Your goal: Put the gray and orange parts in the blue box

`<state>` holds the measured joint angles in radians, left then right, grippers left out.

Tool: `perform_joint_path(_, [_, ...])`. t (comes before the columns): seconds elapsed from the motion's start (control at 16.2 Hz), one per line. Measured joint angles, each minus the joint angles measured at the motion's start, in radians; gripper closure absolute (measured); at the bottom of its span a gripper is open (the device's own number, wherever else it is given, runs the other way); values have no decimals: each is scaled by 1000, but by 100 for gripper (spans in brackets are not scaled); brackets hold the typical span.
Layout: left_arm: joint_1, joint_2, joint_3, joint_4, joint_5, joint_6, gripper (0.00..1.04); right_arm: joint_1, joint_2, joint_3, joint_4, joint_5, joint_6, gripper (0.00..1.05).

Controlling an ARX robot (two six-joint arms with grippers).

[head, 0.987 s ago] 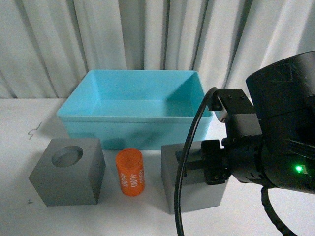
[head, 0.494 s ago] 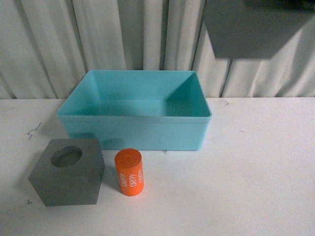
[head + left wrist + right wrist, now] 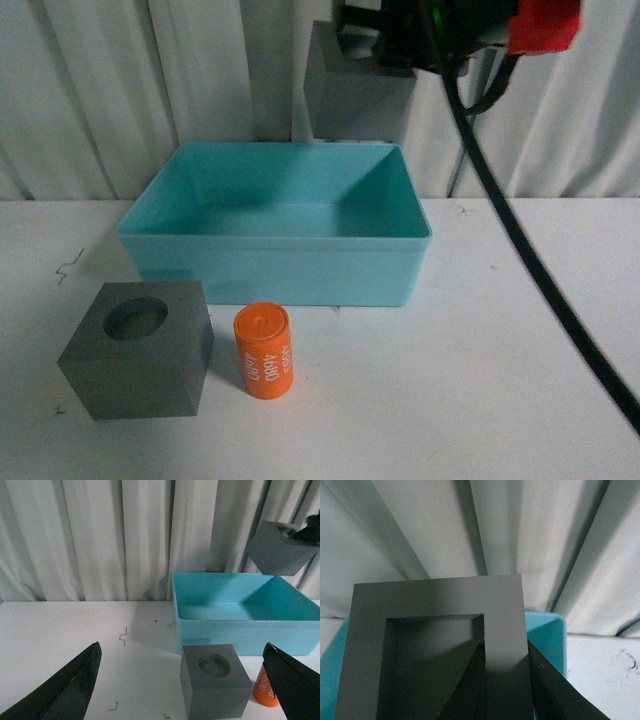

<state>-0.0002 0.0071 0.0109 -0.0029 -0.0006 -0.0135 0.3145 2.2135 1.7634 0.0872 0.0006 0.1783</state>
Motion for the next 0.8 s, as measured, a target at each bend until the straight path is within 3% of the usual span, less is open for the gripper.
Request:
perform_joint_path(0.56, [0,0,0,0,0,0,7,52,418,515,-420,161,61,86])
perform_joint_path(0.8, [0,0,0,0,0,0,7,53,422,524,-404,169,66,43])
